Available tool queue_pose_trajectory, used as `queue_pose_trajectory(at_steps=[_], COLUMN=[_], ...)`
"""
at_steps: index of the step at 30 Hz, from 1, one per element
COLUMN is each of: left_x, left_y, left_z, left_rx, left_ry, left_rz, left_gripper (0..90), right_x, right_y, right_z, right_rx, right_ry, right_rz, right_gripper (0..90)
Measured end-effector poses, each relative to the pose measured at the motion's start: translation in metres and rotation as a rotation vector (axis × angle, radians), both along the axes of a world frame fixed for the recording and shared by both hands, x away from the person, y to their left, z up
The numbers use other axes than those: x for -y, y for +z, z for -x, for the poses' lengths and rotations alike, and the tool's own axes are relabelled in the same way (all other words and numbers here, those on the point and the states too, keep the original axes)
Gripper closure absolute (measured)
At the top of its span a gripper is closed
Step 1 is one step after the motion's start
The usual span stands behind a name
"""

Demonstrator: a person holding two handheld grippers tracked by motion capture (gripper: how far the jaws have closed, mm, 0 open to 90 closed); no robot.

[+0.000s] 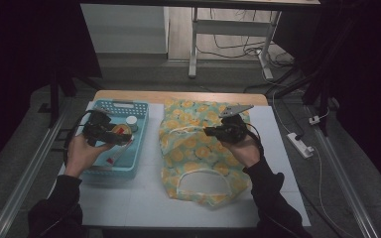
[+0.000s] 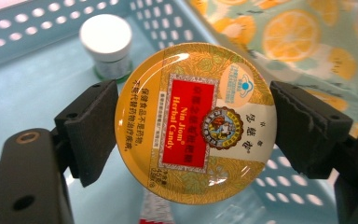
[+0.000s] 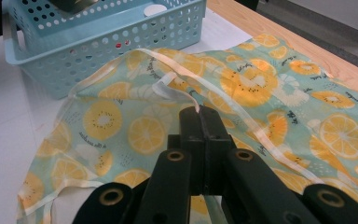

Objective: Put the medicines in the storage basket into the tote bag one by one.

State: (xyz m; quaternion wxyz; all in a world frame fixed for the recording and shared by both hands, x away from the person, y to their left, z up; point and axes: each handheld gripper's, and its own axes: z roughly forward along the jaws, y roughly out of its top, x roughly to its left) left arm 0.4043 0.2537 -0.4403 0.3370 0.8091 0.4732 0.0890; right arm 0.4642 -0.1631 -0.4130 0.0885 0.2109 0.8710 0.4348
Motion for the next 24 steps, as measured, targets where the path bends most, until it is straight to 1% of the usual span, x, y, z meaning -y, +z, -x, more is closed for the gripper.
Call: queue_pose_trajectory(at_steps=[6, 8, 12, 16, 24], left_x=[0.014, 0.019, 0.029, 0.041, 0.066], left_y=[0.005, 0.007, 0.009, 0.010, 0.011], left_z=[0.009, 0.012, 0.016, 0.021, 0.028], left_rx=[0.016, 0.018, 0.024, 0.030, 0.037], left_ry=[-0.050, -0.064, -0.100, -0.132, -0.202], left_rz=[0.007, 0.019, 0.025, 0.035, 0.040], left_gripper=[20.1, 20.1, 20.1, 20.1, 20.2], right_x=[0.000, 0.000, 0.000, 0.000, 0.000], right_y=[0.000, 0.000, 0.000, 0.000, 0.000], right_z=[0.000, 0.000, 0.000, 0.000, 0.000], right_rx=[0.000, 0.002, 0.005, 0.006, 0.009], right_ry=[-0.001, -0.001, -0.001, -0.002, -0.003], right_rz=[-0.005, -0.006, -0.008, -0.005, -0.007], right_gripper=[90.0, 90.0, 90.0, 90.0, 90.0])
